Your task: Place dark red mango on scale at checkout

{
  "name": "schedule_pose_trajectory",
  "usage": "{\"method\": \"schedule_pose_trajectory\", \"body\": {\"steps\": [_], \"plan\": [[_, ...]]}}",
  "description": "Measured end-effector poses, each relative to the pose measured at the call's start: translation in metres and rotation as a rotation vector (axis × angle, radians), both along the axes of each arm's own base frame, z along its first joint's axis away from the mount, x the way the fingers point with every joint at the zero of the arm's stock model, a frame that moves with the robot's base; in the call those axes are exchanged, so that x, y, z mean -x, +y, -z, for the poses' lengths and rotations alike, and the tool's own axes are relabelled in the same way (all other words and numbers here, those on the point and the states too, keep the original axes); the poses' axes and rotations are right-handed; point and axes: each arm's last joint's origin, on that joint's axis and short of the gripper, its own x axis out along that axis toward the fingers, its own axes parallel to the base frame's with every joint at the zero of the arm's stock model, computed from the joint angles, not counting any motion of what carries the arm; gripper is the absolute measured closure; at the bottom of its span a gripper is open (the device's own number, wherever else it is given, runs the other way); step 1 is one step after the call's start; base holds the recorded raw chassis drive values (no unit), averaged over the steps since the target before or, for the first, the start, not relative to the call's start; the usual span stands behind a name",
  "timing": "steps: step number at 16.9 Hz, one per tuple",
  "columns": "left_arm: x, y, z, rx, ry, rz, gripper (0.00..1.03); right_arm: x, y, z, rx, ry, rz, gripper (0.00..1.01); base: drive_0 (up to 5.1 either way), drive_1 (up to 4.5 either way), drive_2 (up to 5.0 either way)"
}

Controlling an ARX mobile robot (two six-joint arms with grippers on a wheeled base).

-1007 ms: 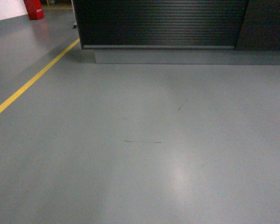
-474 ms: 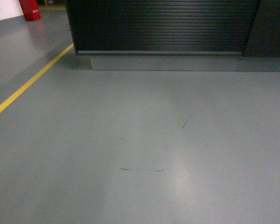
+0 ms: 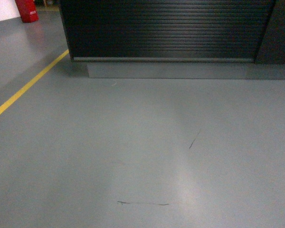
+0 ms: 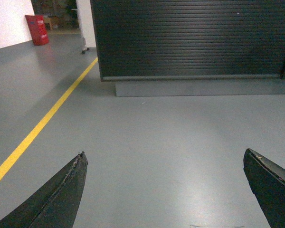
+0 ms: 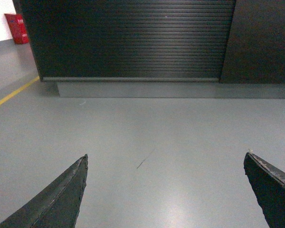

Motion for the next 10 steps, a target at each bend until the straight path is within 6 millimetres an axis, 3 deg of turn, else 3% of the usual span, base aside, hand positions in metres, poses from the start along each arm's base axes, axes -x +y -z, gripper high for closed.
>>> {"method": "schedule_pose_trajectory", "body": {"steps": [10], "plan": [[0.0,0.0,0.0001,0.0,0.002,0.0,0.05,0.0,-0.0001,0.0001,0.0,0.001,0.002,0.03,0.0,4.34,-4.3]]}}
